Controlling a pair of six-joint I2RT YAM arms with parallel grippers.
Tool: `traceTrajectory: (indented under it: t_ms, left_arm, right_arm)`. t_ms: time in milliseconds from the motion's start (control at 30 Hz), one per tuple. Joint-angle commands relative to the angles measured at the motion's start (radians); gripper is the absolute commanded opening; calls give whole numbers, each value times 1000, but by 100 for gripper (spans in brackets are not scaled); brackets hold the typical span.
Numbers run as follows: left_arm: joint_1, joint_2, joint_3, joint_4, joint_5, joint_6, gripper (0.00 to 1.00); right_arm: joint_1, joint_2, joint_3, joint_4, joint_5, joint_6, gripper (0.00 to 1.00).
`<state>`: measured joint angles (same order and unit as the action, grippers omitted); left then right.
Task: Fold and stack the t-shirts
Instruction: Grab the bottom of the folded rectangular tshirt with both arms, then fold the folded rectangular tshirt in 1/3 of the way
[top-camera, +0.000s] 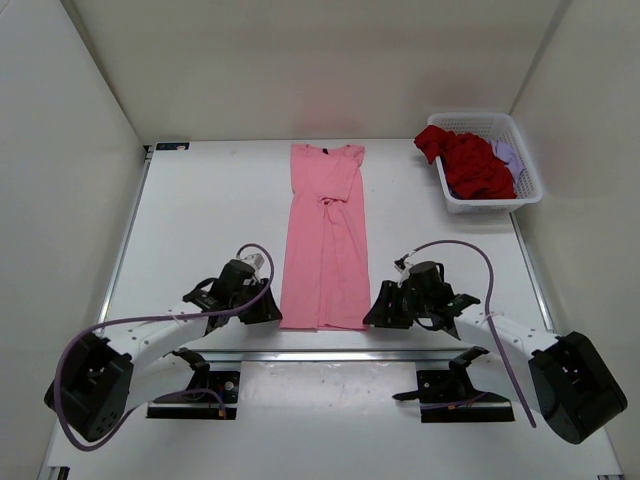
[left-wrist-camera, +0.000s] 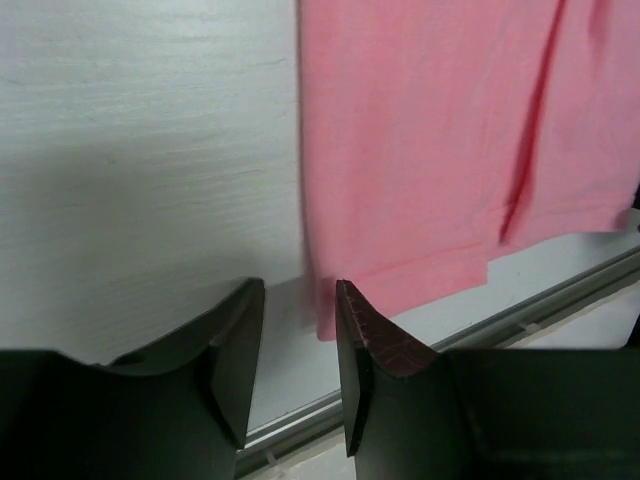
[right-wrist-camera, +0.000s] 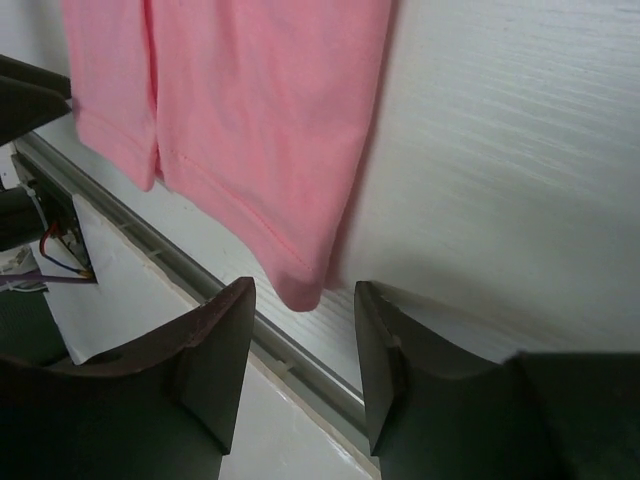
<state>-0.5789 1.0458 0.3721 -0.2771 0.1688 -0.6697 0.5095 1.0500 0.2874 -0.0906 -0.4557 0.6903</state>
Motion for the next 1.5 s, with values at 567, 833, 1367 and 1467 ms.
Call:
traceTrajectory:
  t_ms: [567,833,1367,1467]
  left_arm:
    - [-111,21,-19,-89,97,22,1]
    - [46,-54,210,-221,134,82,0]
    - [198,605,838,-69,-32,137,0]
    - [209,716,932,-91,-45,154,0]
  right_arm:
    - [170,27,-19,-38,60,73,0]
    - [15,20,240,-179,43,-86,0]
    - [-259,766,1021,-146,-14,-342,0]
    - [-285,841,1070,-143,-26,-336,0]
